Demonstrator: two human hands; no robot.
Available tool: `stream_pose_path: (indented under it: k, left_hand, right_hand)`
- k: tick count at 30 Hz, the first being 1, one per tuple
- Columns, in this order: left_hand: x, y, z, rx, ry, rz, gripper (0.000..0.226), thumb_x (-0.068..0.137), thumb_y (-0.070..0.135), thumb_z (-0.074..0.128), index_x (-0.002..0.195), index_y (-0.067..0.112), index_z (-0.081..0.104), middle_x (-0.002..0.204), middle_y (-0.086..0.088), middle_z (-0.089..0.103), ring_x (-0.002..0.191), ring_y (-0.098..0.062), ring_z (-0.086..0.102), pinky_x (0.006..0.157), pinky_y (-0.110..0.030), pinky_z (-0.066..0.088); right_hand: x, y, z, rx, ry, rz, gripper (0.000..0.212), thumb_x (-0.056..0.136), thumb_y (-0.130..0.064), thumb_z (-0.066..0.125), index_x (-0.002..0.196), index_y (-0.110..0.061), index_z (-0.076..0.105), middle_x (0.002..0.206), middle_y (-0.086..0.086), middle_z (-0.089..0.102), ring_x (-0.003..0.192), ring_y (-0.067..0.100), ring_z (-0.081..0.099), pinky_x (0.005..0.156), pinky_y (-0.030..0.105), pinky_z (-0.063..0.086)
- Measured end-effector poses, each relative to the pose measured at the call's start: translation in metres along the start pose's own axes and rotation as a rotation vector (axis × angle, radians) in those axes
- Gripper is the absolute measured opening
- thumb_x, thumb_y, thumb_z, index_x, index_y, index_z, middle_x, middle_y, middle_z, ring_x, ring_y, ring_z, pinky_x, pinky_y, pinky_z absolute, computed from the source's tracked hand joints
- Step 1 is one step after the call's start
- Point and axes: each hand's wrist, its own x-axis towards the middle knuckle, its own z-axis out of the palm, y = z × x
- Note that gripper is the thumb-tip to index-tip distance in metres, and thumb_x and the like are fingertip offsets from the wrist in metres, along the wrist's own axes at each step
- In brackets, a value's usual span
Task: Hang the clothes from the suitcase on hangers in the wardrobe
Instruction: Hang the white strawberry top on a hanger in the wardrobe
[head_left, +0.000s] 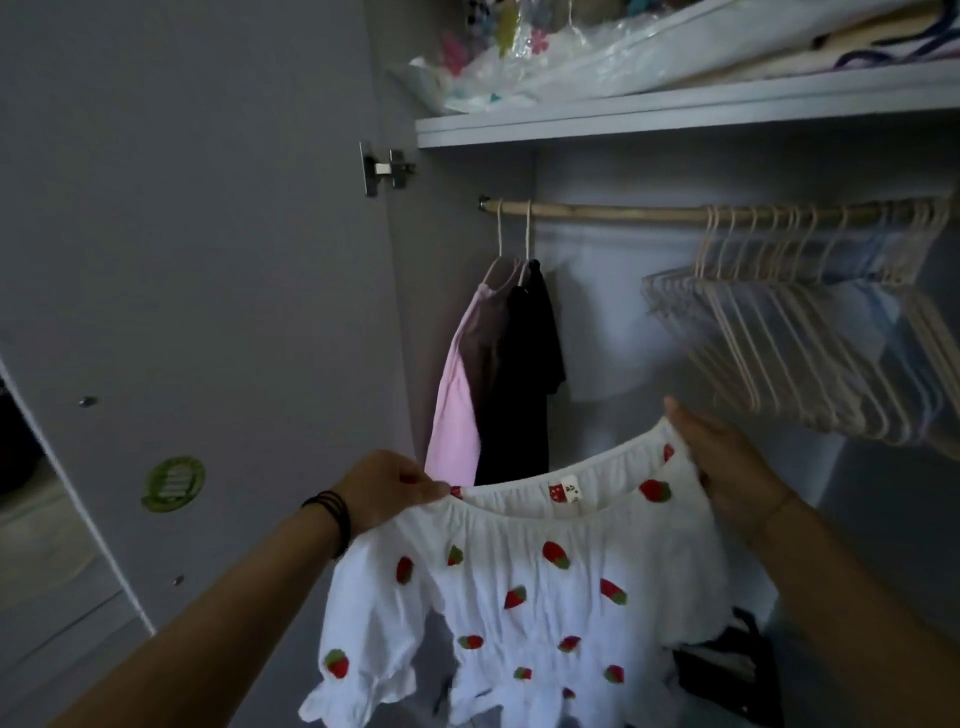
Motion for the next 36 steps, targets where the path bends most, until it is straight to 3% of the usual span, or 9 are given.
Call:
stream_pose_path:
  k: [5,11,14,19,22,24,27,33,36]
  left_hand:
    - [0.035,0.023,0.01,-0.009,0.014,-0.048,0.028,0.077,0.042,0.074,0.059,0.023,0.065,0.056,0.015,0.06,0.053,0.006,0.053,0.05,-0.003,0.036]
    - [0.07,0.043,0.03,-0.386,0.2,-0.025,0.042,0.085,0.045,0.064,0.063,0.012,0.049,0.068,-0.005,0.05,0.067,-0.018,0.047,0.065,-0.029,0.041]
    - [0.079,0.05,0.034,-0.582,0.238,-0.072,0.056,0.077,0.066,0.056,0.064,0.012,0.055,0.068,-0.007,0.056,0.066,-0.02,0.053,0.07,-0.036,0.047]
    - [0.097,0.049,0.028,-0.708,0.229,-0.082,0.037,0.078,0.028,0.075,0.049,0.02,0.054,0.065,-0.012,0.055,0.065,-0.024,0.052,0.071,-0.036,0.044]
    - [0.106,0.05,0.017,-0.732,0.198,-0.017,0.028,0.082,0.025,0.07,0.058,0.018,0.06,0.069,-0.012,0.059,0.067,-0.024,0.054,0.071,-0.035,0.046]
    - [0.115,0.056,0.01,-0.706,0.159,0.062,0.028,0.09,0.025,0.062,0.063,0.019,0.061,0.065,-0.004,0.062,0.066,-0.019,0.055,0.068,-0.032,0.046]
    - [0.13,0.073,0.007,-0.618,0.091,0.172,0.023,0.094,0.027,0.055,0.075,0.021,0.064,0.075,0.0,0.067,0.072,-0.014,0.061,0.072,-0.028,0.048]
    - [0.155,0.107,0.009,-0.201,0.324,0.4,0.014,0.091,0.013,0.058,0.08,0.016,0.067,0.078,0.009,0.066,0.075,-0.003,0.06,0.072,-0.009,0.042]
    - [0.162,0.116,0.011,-0.239,0.363,0.448,0.016,0.089,0.012,0.061,0.077,0.02,0.068,0.076,0.015,0.066,0.071,0.006,0.059,0.068,-0.002,0.039]
  right_hand:
    - [0.037,-0.013,-0.016,0.098,-0.029,0.011,0.057,0.058,-0.063,0.078,0.087,-0.02,0.054,0.092,0.012,0.048,0.087,0.028,0.047,0.076,0.041,0.041]
    - [0.074,-0.023,-0.027,0.046,-0.146,0.053,0.071,0.048,-0.075,0.069,0.096,-0.024,0.061,0.091,0.001,0.066,0.084,0.02,0.064,0.069,0.034,0.054]
    - [0.087,-0.022,-0.03,0.004,-0.154,0.008,0.072,0.051,-0.081,0.066,0.098,-0.027,0.06,0.1,-0.003,0.061,0.091,0.019,0.059,0.088,0.043,0.048]
    - [0.102,-0.024,-0.025,0.045,-0.103,-0.032,0.065,0.057,-0.075,0.067,0.099,-0.027,0.061,0.101,-0.002,0.062,0.093,0.018,0.059,0.088,0.042,0.047]
    - [0.107,-0.028,-0.024,0.039,-0.048,-0.06,0.067,0.067,-0.064,0.071,0.09,-0.003,0.059,0.085,0.018,0.057,0.079,0.03,0.057,0.077,0.042,0.047]
    - [0.107,-0.031,-0.021,-0.048,0.017,-0.137,0.039,0.083,-0.044,0.066,0.068,-0.009,0.055,0.062,0.011,0.049,0.059,0.023,0.049,0.062,0.034,0.044]
    - [0.111,-0.036,-0.022,-0.276,0.053,-0.248,0.043,0.091,-0.019,0.059,0.052,-0.019,0.042,0.044,-0.01,0.042,0.047,0.002,0.041,0.056,0.022,0.037]
    - [0.121,-0.053,-0.036,-0.568,0.076,-0.311,0.045,0.089,-0.017,0.061,0.051,-0.017,0.039,0.044,-0.009,0.037,0.046,0.006,0.035,0.052,0.017,0.034]
    - [0.127,-0.06,-0.042,-0.667,0.16,-0.364,0.031,0.086,-0.014,0.065,0.058,-0.009,0.052,0.054,0.002,0.046,0.052,0.009,0.041,0.055,0.021,0.039]
